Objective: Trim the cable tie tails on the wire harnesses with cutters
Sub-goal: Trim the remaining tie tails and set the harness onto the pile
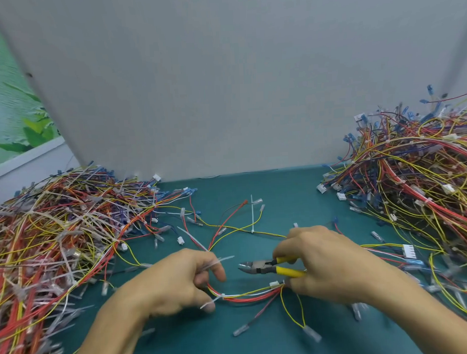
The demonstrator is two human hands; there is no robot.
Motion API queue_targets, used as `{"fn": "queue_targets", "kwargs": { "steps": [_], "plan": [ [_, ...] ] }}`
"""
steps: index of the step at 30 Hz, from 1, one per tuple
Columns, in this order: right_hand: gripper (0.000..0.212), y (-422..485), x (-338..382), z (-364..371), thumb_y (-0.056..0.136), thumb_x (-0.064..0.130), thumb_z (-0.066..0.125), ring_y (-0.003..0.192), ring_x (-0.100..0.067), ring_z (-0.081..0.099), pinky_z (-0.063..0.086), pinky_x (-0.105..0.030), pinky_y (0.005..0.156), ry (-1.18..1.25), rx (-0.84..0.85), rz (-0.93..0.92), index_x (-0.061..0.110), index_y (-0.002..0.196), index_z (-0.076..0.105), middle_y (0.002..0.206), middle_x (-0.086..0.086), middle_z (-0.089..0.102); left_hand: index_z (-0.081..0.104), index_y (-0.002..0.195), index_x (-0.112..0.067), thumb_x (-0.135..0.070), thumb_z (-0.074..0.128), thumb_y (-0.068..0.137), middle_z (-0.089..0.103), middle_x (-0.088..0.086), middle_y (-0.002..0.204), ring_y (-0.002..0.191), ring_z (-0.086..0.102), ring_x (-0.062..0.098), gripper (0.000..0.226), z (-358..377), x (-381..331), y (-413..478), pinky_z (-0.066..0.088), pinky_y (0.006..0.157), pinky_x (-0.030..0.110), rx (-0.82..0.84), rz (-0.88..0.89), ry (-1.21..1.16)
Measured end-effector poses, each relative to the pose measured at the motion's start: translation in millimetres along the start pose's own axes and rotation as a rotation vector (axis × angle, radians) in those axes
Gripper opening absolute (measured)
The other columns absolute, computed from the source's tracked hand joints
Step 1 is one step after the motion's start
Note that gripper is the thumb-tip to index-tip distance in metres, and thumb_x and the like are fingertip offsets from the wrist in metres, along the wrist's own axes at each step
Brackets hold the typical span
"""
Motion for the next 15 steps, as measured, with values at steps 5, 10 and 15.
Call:
{"fn": "queue_targets", "kwargs": {
  "steps": [5,10,15],
  "plan": [
    [0.032,-3.4,7.4,-1.6,0.086,0.044,0.055,0.102,-0.020,0.054,0.046,-0.032,0.077,-0.049,0.004,-0.021,0.038,0.117,0.057,0.105,0.011,0.053,0.069,0.080,-0.036,-0.026,0.084,0.067,0.061,-0.013,0.067,0.060,0.051,0.005,0.022,2.3,-2.1,3.3,0.042,0.063,0.026,-0.024,0.039,-0.126],
    [0.027,-5.5,17.4,2.2,0.084,0.039,0.053,0.100,-0.022,0.054,0.039,-0.032,0.069,-0.082,0.043,-0.033,0.034,0.110,0.058,0.100,0.010,0.050,0.071,0.074,-0.026,-0.020,0.074,0.081,0.068,-0.015,0.069,0.065,0.056,-0.004,0.010,5.5,2.9,8.7,0.044,0.069,0.017,-0.084,0.047,-0.180],
    [0.013,-5.1,27.6,9.6,0.087,0.039,0.049,0.081,-0.022,0.040,0.026,-0.032,0.054,-0.156,0.039,0.000,0.028,0.091,0.052,0.088,0.008,0.039,0.066,0.074,-0.023,-0.012,0.063,0.090,0.066,-0.014,0.067,0.061,0.053,-0.004,0.019,6.2,4.7,7.4,0.039,0.063,0.012,-0.057,0.060,-0.222]
  ]
}}
Point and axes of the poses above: each hand's wrist, its own y-axis towards the middle knuckle, its own z-axis out of the palm, x = y × z, the point moved 1 cm from there along y, towards the middle knuckle
